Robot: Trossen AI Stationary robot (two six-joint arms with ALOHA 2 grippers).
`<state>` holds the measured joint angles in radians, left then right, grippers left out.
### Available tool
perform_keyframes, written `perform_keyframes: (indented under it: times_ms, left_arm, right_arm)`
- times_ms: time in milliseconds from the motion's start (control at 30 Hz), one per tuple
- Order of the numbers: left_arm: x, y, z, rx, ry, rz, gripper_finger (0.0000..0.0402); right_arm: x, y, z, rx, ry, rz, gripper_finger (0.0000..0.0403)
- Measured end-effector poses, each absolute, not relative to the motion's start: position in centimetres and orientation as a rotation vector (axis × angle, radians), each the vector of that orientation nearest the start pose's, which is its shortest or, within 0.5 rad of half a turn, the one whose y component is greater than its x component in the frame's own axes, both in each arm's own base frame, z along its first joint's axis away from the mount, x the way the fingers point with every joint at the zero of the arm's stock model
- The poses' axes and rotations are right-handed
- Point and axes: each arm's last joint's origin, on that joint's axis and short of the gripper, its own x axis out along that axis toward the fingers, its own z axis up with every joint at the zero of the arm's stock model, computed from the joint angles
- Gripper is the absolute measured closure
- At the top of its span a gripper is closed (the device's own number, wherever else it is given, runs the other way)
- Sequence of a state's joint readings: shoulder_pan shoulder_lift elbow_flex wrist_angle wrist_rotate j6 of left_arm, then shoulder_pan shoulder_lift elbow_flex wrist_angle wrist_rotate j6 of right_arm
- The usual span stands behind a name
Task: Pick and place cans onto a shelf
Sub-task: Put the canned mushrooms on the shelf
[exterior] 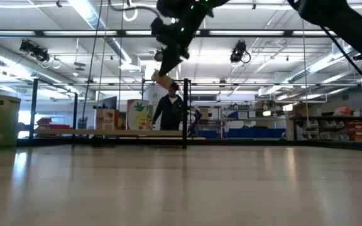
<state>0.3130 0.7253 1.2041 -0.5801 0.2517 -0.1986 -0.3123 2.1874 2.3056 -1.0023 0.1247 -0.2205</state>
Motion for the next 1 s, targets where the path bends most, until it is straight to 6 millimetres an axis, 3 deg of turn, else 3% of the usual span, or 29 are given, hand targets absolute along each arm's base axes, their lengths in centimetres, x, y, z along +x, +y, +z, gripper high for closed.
perform_keyframes:
  times_ms: [267, 533, 767, 1000]
  left_arm:
    - [10.1, 2.6, 41.8, -0.288, 0.266, 0.131, 0.0388]
    - [9.8, 2.2, 42.3, -0.263, 0.214, 0.035, 0.0384]
    - [9.9, 2.2, 42.3, -0.259, 0.212, 0.031, 0.0382]
    - [9.9, 2.2, 42.3, -0.263, 0.213, 0.032, 0.0383]
  right_arm:
    - [47.6, -10.6, 29.5, -0.184, 1.008, -0.205, 0.0398]
    - [48.3, -7.2, 25.1, -0.253, 1.237, -0.262, 0.0398]
    - [49.4, -6.9, 21.1, -0.418, 1.342, -0.316, 0.0397]
    - [49.7, -7.7, 20.5, -0.425, 1.330, -0.367, 0.0394]
